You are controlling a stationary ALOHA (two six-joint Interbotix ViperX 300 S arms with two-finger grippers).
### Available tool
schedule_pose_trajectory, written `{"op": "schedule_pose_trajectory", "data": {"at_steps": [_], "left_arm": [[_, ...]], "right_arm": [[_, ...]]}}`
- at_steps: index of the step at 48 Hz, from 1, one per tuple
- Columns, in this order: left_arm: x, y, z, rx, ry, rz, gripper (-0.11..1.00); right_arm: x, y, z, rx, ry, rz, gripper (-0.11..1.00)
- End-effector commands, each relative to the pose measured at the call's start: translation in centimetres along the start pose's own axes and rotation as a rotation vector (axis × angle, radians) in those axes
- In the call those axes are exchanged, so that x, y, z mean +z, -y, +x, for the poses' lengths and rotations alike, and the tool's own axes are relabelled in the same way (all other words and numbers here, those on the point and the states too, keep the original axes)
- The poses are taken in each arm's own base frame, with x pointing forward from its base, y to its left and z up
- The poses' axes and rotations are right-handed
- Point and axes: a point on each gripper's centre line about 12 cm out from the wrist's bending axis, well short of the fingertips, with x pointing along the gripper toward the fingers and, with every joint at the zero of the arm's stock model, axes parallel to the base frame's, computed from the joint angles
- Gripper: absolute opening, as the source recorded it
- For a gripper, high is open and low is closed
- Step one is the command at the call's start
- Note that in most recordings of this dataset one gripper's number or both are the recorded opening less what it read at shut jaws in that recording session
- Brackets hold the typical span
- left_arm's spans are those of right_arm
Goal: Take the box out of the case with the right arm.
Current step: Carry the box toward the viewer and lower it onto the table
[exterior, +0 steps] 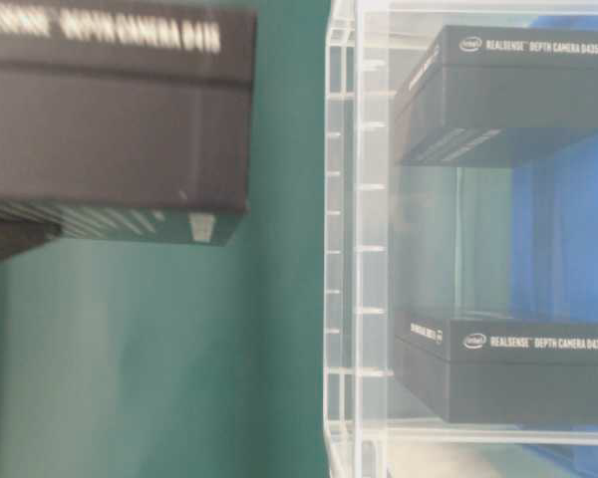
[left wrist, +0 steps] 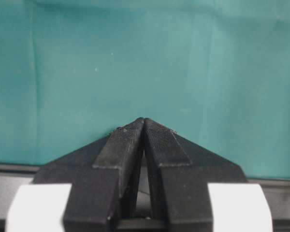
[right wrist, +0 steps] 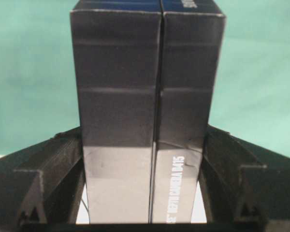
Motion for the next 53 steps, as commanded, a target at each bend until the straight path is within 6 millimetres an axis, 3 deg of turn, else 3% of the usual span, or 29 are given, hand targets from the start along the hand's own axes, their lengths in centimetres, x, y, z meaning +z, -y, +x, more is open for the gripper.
{"op": "schedule_pose_trajectory", "data": {"at_steps": [1, 12, 23, 37, 53], "left_arm": [[0.3, -0.1, -0.8, 0.001, 0.031, -0.005, 0.00], [0.4, -0.1, -0.7, 0.001, 0.028, -0.006, 0.00], [0.5, 0.0, -0.6, 0.002, 0.023, -0.006, 0.00], [0.5, 0.0, -0.6, 0.002, 0.022, -0.006, 0.00], [0.5, 0.0, -0.6, 0.002, 0.022, -0.006, 0.00]], "right_arm": [[0.0, 1.0, -3.2, 0.082, -0.024, -0.004, 0.67], [-0.4, 0.8, -2.7, 0.069, -0.021, -0.011, 0.67], [-0.7, 0.5, -0.8, 0.023, -0.011, -0.017, 0.67], [-1.5, 0.0, 3.0, -0.001, -0.024, -0.028, 0.67], [-2.0, 0.0, 9.1, -0.017, -0.042, -0.026, 0.67]]}}
